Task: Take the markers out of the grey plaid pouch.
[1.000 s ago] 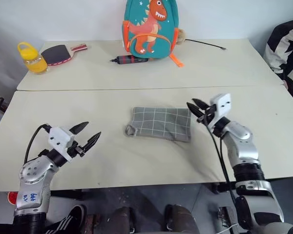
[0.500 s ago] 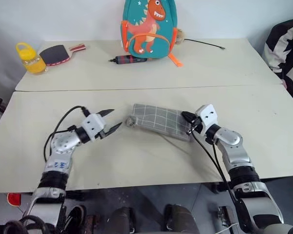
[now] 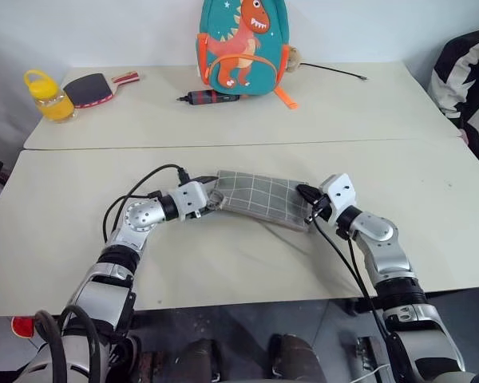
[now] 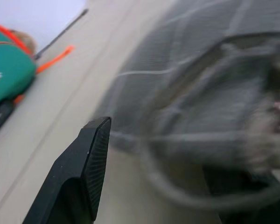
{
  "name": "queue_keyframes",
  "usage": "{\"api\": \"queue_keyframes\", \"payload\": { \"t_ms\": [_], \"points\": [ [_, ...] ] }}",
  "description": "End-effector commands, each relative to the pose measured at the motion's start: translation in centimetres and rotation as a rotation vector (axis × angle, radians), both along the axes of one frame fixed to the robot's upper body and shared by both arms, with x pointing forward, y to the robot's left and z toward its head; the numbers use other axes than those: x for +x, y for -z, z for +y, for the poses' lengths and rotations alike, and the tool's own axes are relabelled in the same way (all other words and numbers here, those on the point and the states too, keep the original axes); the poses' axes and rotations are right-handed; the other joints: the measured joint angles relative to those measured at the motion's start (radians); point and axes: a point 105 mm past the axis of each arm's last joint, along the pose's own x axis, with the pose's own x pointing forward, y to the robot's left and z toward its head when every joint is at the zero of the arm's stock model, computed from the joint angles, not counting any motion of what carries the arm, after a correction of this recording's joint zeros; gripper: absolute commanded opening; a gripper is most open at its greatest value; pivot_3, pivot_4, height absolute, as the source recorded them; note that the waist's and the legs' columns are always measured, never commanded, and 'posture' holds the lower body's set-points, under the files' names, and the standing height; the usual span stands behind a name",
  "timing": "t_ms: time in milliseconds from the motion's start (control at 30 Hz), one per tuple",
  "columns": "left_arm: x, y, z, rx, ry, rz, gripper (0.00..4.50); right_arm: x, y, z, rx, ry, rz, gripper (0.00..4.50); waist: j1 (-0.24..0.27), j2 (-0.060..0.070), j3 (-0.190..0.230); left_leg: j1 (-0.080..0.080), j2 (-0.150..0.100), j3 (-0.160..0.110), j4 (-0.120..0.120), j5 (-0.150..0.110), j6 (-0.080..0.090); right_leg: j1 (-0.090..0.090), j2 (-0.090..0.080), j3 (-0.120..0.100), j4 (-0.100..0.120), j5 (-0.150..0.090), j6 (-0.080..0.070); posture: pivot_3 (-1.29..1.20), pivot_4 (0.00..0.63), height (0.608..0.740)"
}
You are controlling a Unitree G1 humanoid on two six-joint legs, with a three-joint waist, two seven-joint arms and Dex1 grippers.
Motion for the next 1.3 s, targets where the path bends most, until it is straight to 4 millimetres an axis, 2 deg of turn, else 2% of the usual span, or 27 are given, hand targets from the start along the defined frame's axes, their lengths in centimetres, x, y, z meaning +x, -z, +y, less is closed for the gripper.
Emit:
{"api": "queue_keyframes", "payload": {
  "t_ms": [33, 233, 300, 400, 567, 600, 633, 733, 800, 900, 1000, 1167, 1300],
  "points": [
    [0.1, -0.8, -1.0, -0.003, 0.037, -0.019, 2.42, -0.3, -0.9, -0.1, 0.006, -0.002, -0.034, 0.0, 0.0, 0.0, 0.0, 0.0, 0.0, 0.0, 0.0, 0.0, 0.0, 0.0, 0.0, 0.0, 0.0, 0.0, 0.0, 0.0, 0.15, 0.74],
    [-0.2, -0.7, -0.8, -0.018, 0.041, -0.015, 0.5, -0.5, -1.1, -0.2, -0.005, -0.004, -0.04, 0.0, 0.0, 0.0, 0.0, 0.0, 0.0, 0.0, 0.0, 0.0, 0.0, 0.0, 0.0, 0.0, 0.0, 0.0, 0.0, 0.0, 0.15, 0.74],
    [-0.3, -0.6, -0.6, -0.024, 0.045, -0.014, 0.05, -0.6, -1.3, -0.1, -0.002, -0.017, -0.044, 0.0, 0.0, 0.0, 0.0, 0.0, 0.0, 0.0, 0.0, 0.0, 0.0, 0.0, 0.0, 0.0, 0.0, 0.0, 0.0, 0.0, 0.15, 0.74],
    [-0.4, -0.8, 0.0, -0.043, 0.019, -0.019, 0.0, -1.4, -3.1, 0.6, 0.014, -0.105, -0.08, 0.53, 0.0, 0.0, 0.0, 0.0, 0.0, 0.0, 0.0, 0.0, 0.0, 0.0, 0.0, 0.0, 0.0, 0.0, 0.0, 0.0, 0.15, 0.74],
    [-0.5, -1.0, 0.6, -0.025, -0.033, -0.024, 0.0, -2.9, -6.4, 2.3, -0.023, -0.232, -0.18, 2.17, -0.001, 0.0, 0.0, 0.0, 0.0, 0.0, 0.001, 0.0, 0.0, 0.0, 0.0, 0.0, 0.001, 0.0, 0.0, 0.0, 0.15, 0.74],
    [-0.6, -1.6, 0.6, -0.024, -0.054, -0.035, 0.0, -4.0, -6.6, 3.3, -0.078, -0.305, -0.181, 2.61, -0.001, 0.0, 0.0, 0.0, 0.001, 0.0, 0.001, 0.0, 0.0, 0.0, 0.0, 0.0, 0.0, 0.0, 0.0, 0.0, 0.15, 0.74],
    [-0.6, -2.2, 0.6, -0.034, -0.091, -0.034, 0.0, -5.2, -6.5, 4.4, -0.143, -0.365, -0.194, 2.79, 0.0, 0.0, 0.0, 0.0, 0.001, -0.001, 0.001, 0.0, 0.0, 0.0, 0.0, 0.0, 0.0, 0.0, 0.0, 0.0, 0.15, 0.74],
    [-1.3, -3.2, 0.1, -0.013, -0.151, -0.066, 0.0, -7.6, -5.7, 7.0, -0.238, -0.466, -0.227, 2.79, 0.003, 0.0, 0.0, 0.0, 0.002, -0.002, 0.001, -0.001, -0.001, 0.0, 0.001, 0.0, 0.001, 0.0, 0.0, 0.0, 0.15, 0.74],
    [-1.8, -3.5, -0.4, -0.031, -0.185, -0.052, 0.0, -8.3, -4.6, 8.2, -0.311, -0.486, -0.25, 2.79, 0.003, 0.0, 0.0, -0.001, 0.002, -0.001, 0.001, -0.001, -0.001, 0.0, 0.002, 0.0, 0.0, 0.0, 0.0, 0.0, 0.15, 0.74],
    [-2.5, -4.1, -1.0, -0.065, -0.211, -0.037, 0.0, -6.6, -3.7, 8.3, -0.419, -0.363, -0.312, 2.79, 0.006, 0.0, 0.0, -0.002, 0.002, -0.001, 0.004, -0.001, -0.001, 0.0, 0.002, 0.0, 0.001, 0.0, 0.0, 0.0, 0.15, 0.74],
    [-3.0, -4.0, -1.3, -0.051, -0.223, -0.023, 0.0, -5.1, -4.5, 8.1, -0.493, -0.27, -0.413, 2.79, 0.006, -0.001, 0.0, -0.002, 0.002, 0.0, 0.006, -0.001, 0.0, 0.0, 0.001, 0.001, 0.001, 0.0, 0.0, 0.0, 0.15, 0.74],
    [-3.5, -4.0, -1.4, -0.064, -0.243, -0.003, 0.0, -5.1, -4.3, 9.2, -0.528, -0.292, -0.476, 2.79, 0.005, -0.001, 0.0, -0.002, 0.004, -0.001, 0.006, -0.001, -0.001, 0.0, 0.003, 0.002, 0.001, 0.0, 0.0, 0.0, 0.15, 0.74],
    [-3.3, -4.0, -1.1, -0.081, -0.281, 0.009, 0.0, -5.1, -4.4, 9.1, -0.534, -0.287, -0.511, 2.79, 0.006, -0.001, 0.0, -0.002, 0.004, -0.001, 0.005, -0.001, -0.002, 0.0, 0.004, 0.002, 0.0, 0.0, 0.0, 0.0, 0.15, 0.74]
  ]
}}
